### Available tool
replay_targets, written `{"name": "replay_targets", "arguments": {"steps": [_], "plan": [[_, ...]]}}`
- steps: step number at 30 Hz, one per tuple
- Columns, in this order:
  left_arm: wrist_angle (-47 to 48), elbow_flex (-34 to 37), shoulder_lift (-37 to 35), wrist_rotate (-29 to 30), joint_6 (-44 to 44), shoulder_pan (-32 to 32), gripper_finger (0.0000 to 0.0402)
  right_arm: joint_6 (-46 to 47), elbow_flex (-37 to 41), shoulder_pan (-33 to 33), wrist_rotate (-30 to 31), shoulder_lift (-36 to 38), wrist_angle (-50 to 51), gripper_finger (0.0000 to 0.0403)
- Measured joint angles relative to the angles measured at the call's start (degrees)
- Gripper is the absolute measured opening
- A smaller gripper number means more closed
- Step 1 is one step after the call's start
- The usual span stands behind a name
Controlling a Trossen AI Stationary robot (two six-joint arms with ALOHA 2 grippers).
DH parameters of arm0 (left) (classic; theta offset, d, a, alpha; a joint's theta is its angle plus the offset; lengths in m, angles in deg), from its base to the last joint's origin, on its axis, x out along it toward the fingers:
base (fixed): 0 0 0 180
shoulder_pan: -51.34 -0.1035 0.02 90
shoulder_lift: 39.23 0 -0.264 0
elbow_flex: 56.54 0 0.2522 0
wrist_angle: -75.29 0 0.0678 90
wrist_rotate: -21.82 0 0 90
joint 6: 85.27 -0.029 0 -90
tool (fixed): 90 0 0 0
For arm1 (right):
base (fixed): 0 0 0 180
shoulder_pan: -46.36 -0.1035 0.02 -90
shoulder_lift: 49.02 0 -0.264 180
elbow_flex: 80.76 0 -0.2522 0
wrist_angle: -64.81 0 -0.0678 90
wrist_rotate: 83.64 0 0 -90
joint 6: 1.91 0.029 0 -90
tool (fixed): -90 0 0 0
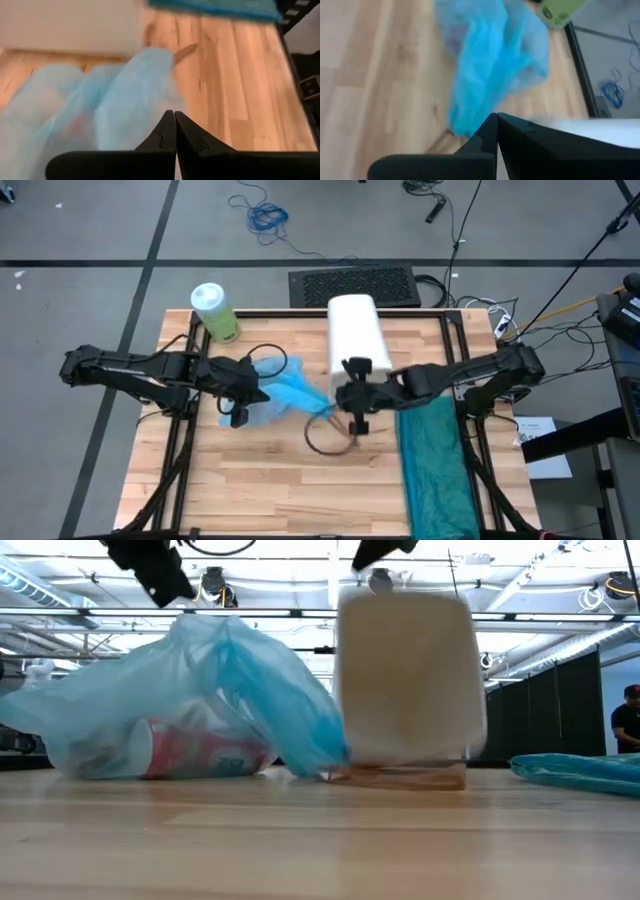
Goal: Place trash/remove bag and relplace
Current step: Remove the plastic bag from the white trash bin
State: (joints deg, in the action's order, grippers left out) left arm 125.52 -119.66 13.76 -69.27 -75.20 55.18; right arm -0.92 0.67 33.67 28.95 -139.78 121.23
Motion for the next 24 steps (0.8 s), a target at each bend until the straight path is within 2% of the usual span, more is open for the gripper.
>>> {"name": "replay_targets", "arguments": {"steps": [7, 12, 14, 18, 22, 24], "plan": [[-1.3, 0.0, -1.3, -0.5, 0.1, 0.0, 0.0001, 1.3, -0.2, 1.9, 0.4, 5.1, 0.8, 0.0000], [-3.2, 0.0, 0.1, -1.6, 0.9, 0.1, 0.0002, 1.4, -0.1, 0.2, 1.3, 6.5, 0.8, 0.0000], [-3.6, 0.0, 1.1, -1.8, 1.5, 0.1, 0.0009, 2.6, -0.1, -0.7, -0.8, 6.5, 0.5, 0.0000], [-4.9, 0.0, 1.5, -4.7, 1.1, 0.1, 0.0033, 4.6, 0.0, -2.6, -9.2, 2.7, -2.6, 0.0000], [-4.3, 0.0, 1.5, -4.9, -1.4, 0.1, 0.0032, 5.4, -0.1, -4.3, -8.5, -2.8, -4.6, 0.0000], [-3.8, 0.0, 0.9, -4.5, -1.3, 0.0, 0.0015, 7.2, 0.0, -4.1, -5.4, -5.9, -3.7, 0.0000]]}}
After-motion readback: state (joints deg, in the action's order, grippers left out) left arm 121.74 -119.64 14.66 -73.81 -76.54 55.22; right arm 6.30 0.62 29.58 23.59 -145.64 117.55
